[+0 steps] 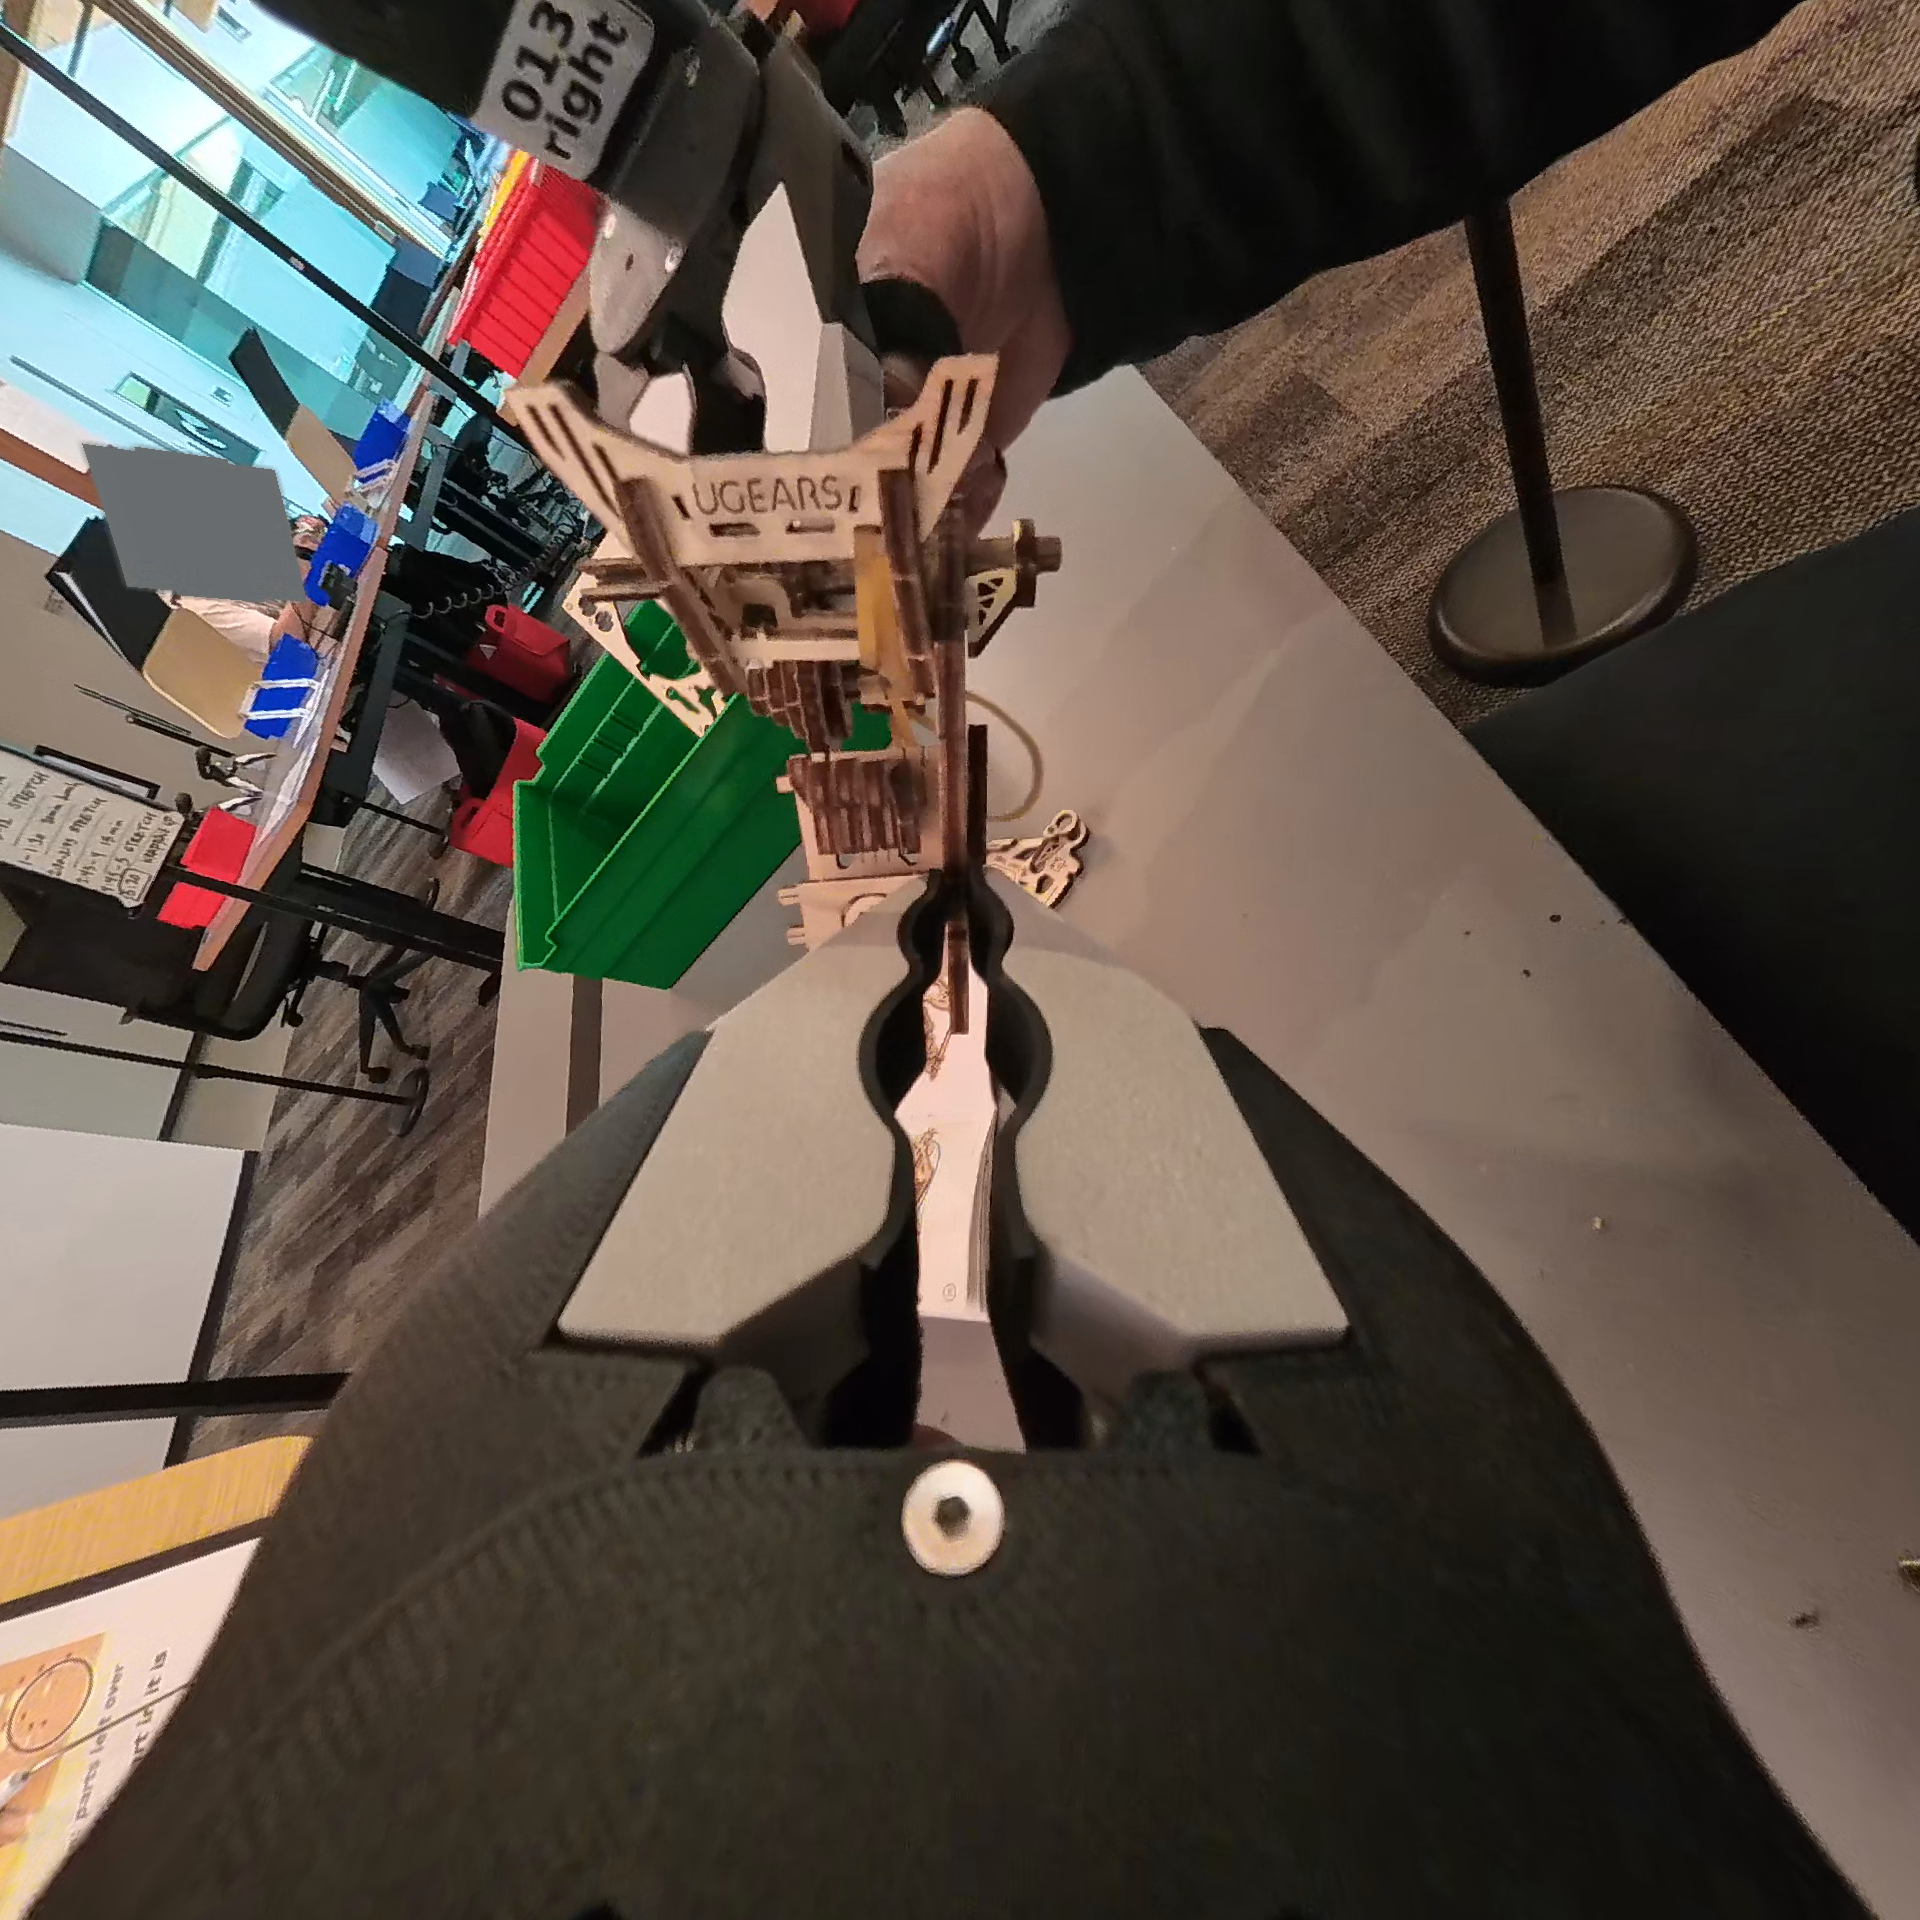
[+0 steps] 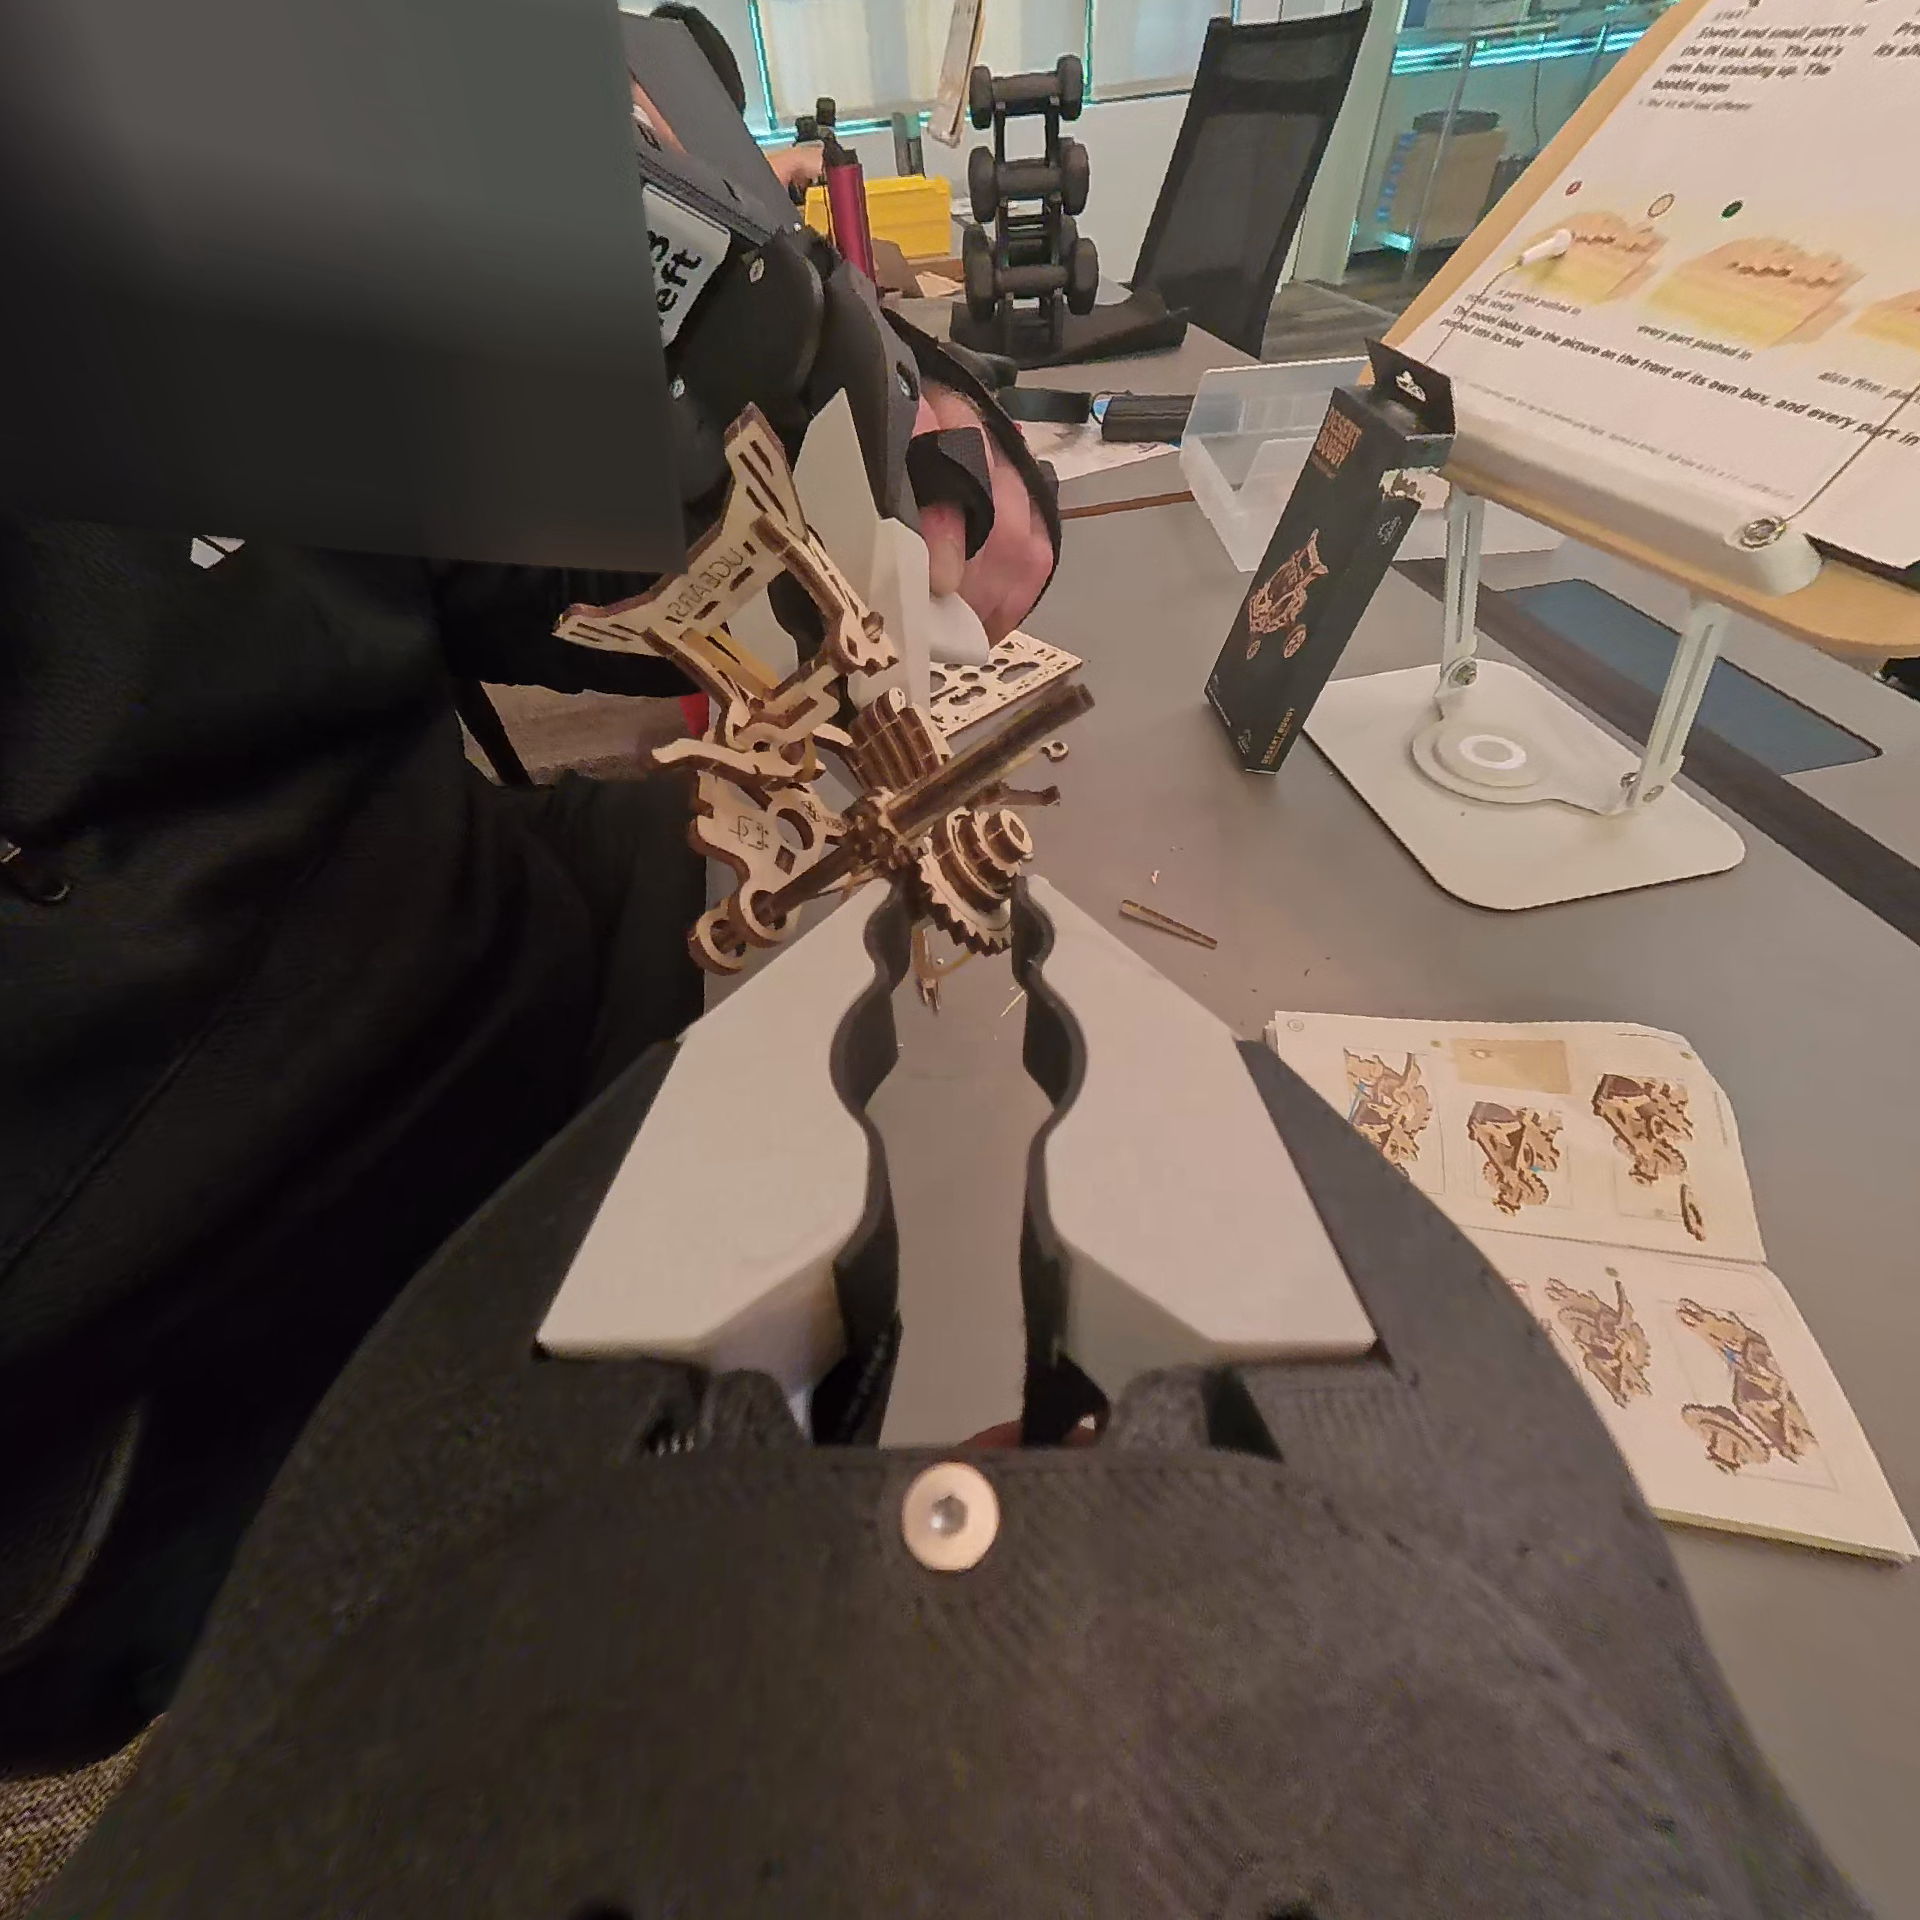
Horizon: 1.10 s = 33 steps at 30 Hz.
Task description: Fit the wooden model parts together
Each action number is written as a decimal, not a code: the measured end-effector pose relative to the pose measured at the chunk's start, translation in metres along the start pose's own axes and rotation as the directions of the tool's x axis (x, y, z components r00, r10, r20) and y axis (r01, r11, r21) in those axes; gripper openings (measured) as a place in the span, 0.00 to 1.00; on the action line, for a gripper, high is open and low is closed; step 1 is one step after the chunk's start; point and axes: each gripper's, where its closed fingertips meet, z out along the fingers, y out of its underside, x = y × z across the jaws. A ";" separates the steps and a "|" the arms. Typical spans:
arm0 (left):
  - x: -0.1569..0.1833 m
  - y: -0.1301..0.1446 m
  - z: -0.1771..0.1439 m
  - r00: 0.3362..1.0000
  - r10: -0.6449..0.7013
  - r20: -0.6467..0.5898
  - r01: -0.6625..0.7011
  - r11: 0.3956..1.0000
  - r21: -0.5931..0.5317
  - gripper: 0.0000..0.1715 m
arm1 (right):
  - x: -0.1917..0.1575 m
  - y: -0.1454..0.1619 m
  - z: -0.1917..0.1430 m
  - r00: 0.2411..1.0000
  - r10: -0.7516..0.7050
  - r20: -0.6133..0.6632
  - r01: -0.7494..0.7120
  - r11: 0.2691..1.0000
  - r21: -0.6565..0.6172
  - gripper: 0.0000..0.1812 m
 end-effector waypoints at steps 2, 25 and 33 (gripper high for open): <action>-0.001 0.001 0.000 1.000 0.002 0.002 -0.002 1.000 -0.003 0.00 | 0.001 0.000 0.001 1.000 0.003 -0.001 -0.003 1.000 0.008 0.09; 0.011 0.022 0.011 0.997 -0.022 -0.069 0.014 0.995 -0.104 0.00 | 0.010 0.026 0.006 0.996 0.084 0.007 -0.085 0.988 0.128 0.09; 0.029 0.039 0.025 0.990 -0.059 -0.129 0.046 0.994 -0.098 0.00 | 0.014 0.059 0.012 0.984 0.178 0.012 -0.177 0.969 0.170 0.09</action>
